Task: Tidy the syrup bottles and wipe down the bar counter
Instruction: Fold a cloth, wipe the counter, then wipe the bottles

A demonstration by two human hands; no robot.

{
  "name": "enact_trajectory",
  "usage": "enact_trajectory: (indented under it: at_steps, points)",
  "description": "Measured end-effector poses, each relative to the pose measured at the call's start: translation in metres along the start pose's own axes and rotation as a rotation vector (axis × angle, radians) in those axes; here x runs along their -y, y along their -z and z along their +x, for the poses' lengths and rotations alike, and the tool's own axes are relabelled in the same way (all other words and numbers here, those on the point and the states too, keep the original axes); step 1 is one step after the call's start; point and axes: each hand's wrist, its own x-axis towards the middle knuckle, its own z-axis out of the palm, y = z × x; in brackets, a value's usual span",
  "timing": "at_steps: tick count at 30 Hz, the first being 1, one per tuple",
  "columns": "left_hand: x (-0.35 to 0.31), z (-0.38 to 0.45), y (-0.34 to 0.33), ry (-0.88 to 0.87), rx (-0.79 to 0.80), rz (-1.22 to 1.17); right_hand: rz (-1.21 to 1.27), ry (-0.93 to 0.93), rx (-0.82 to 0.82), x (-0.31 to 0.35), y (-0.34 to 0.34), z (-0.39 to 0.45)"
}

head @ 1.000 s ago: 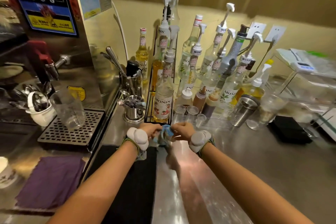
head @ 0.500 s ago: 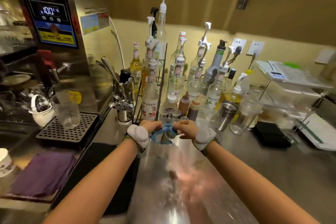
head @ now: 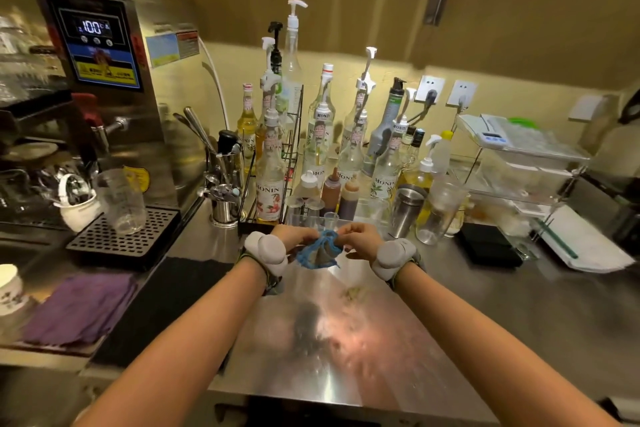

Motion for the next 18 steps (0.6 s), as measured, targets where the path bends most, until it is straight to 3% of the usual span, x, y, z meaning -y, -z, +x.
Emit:
enact_trajectory:
  at_steps: [7, 13, 18]
  points:
    - [0.005, -0.019, -0.008, 0.011, -0.054, 0.027, -0.069, 0.012, 0.003, -0.008, 0.008, -0.015]
    - [0.007, -0.033, -0.02, -0.068, -0.032, 0.096, -0.136, 0.006, 0.067, -0.026, 0.012, -0.029]
    - [0.013, -0.04, -0.026, -0.015, 0.03, 0.034, -0.125, -0.002, 0.059, -0.042, 0.018, -0.036]
